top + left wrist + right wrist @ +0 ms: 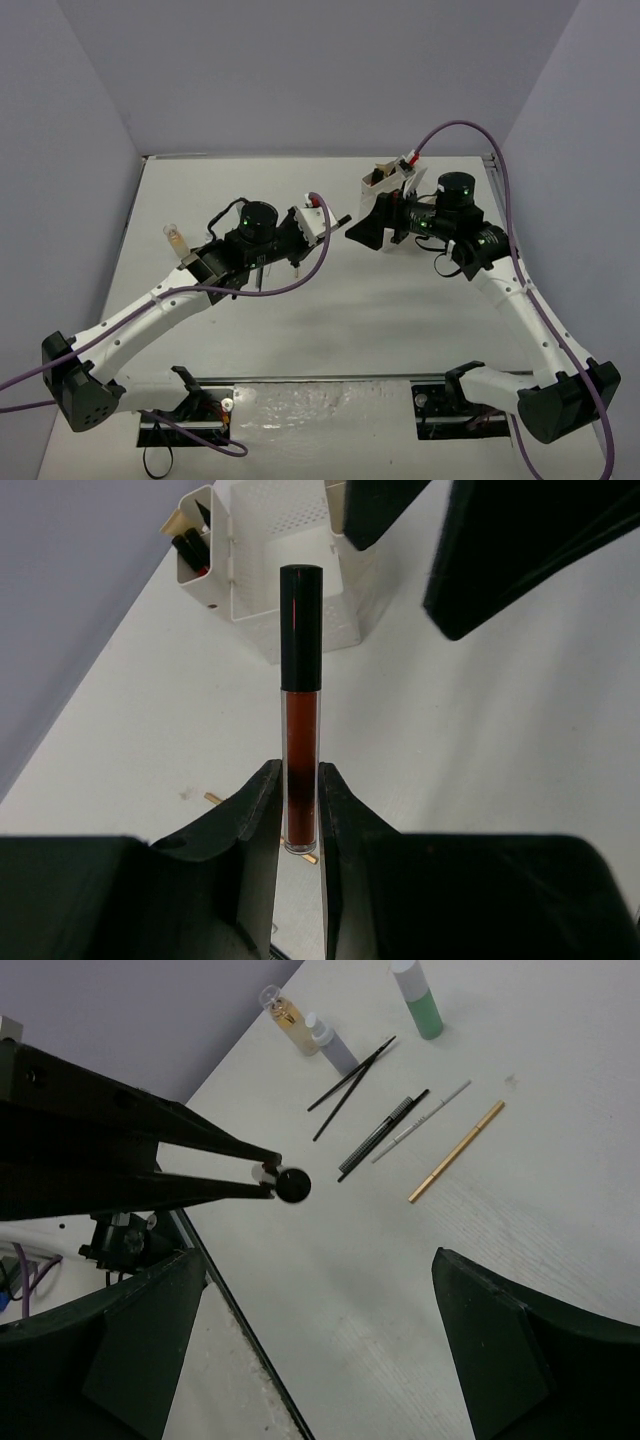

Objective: Organize the makeup

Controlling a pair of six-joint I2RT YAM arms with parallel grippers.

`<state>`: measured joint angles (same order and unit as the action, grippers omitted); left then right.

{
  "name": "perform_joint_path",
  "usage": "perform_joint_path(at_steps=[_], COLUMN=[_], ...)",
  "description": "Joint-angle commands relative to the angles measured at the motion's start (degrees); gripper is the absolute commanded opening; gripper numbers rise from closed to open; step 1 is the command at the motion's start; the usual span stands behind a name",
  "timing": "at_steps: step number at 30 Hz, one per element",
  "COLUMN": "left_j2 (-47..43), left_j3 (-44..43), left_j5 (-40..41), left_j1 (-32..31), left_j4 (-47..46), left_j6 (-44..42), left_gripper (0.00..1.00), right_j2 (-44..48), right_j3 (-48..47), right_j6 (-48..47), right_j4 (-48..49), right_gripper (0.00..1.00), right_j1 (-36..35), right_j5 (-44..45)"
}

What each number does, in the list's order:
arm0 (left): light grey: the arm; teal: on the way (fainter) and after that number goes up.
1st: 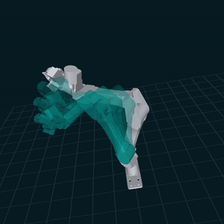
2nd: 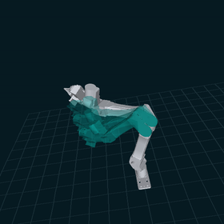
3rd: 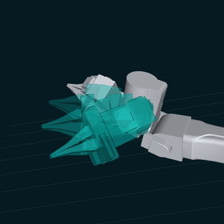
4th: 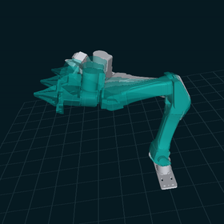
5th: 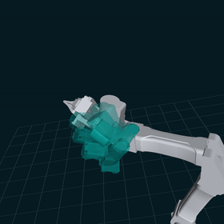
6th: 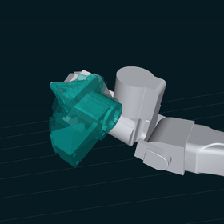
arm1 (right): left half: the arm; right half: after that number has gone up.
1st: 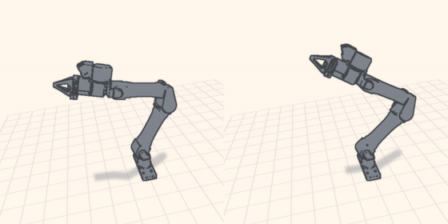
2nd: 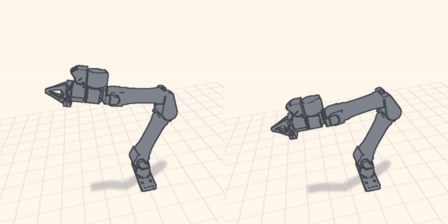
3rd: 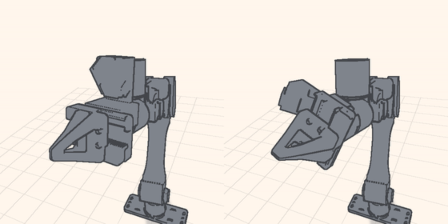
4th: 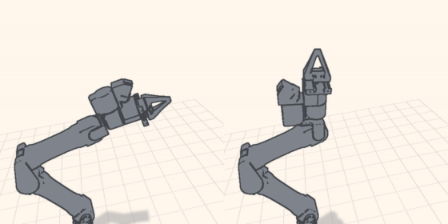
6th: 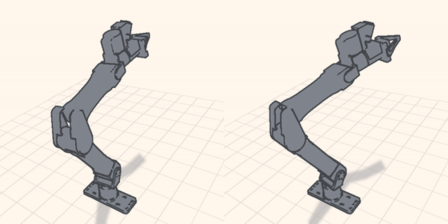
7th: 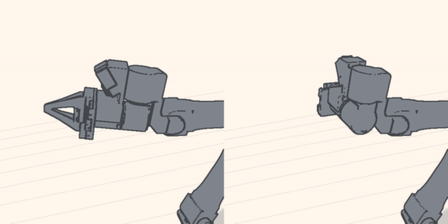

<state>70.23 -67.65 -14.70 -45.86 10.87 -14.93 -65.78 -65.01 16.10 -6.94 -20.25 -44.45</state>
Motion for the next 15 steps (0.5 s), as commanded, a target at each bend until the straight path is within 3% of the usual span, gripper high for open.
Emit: perform_joint_path(at_steps=[1, 10, 15], left_j2=[-1.5, -0.6, -0.3], left_j3=[-5.0, -6.4, -7.0], left_j5=[-0.2, -0.3, -0.3], left_j1=[-1.6, -2.3, -2.5], left_j4=[-2.3, -2.0, -1.9], left_j6=[-4.6, -6.2, -6.7], left_gripper=[0.0, 0.0, 0.0], right_j2=[-1.5, -5.7, -6.7], right_j3=[-4.7, -7.3, -7.7], right_j6=[1.0, 1.3, 0.9], right_j4=[3.4, 3.2, 3.2], right_gripper=[0.92, 0.83, 0.67], right_j1=[-1.7, -5.7, -7.3], right_j5=[-3.7, -2.2, -0.4])
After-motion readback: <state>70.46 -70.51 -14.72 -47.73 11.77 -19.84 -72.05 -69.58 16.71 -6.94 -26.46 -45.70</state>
